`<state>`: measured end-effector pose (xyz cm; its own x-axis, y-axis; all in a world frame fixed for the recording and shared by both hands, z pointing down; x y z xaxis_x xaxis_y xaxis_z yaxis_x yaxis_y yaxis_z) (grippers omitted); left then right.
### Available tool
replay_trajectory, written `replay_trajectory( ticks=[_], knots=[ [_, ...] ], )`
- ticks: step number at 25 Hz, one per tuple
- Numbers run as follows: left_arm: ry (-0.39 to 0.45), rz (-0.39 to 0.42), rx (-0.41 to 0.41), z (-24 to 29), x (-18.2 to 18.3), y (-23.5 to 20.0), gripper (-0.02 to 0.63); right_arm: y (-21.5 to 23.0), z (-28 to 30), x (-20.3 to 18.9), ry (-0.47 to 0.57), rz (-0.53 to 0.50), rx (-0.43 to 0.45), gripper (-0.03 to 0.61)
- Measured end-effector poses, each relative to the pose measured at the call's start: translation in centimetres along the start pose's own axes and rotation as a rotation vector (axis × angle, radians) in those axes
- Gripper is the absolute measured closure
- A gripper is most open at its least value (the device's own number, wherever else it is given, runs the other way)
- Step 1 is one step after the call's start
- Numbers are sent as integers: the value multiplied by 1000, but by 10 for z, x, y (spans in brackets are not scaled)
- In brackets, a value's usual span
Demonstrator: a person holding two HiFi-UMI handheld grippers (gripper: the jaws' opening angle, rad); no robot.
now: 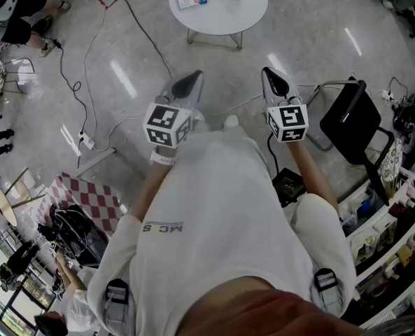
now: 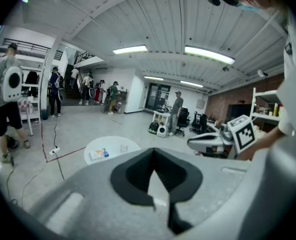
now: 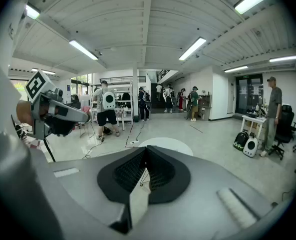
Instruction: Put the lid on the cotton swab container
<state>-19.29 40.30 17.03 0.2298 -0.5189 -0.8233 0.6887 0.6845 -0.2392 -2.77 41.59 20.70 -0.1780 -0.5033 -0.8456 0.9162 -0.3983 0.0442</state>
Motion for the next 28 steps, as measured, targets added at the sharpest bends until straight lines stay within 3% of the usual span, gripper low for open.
replay_trajectory(
  ticks=[11,17,22,28],
  knots=[
    [6,27,-10,32,-19,64,615,35,-36,-20,77,-15,27,591],
    [-15,28,-25,50,-22,72,615,42,-30,-30,99,19,24,591],
    [-22,10,-48,90,-8,44,615,62,8,-23,80,37,29,591],
    [-59,-7,-83,171,30,-35,615,106,99,10,6,-6,33,575]
  ],
)
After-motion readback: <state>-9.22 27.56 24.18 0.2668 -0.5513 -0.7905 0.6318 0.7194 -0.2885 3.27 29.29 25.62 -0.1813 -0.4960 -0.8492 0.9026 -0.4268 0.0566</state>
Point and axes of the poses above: the fingertips, and each gripper's own axes: z forward along the fingers, y to its right, x out of its top, the point moved 1 cm from there along -z, backward along the fingers, and after that the axes turned 8 degrees about -y, right-handed, at the moved point
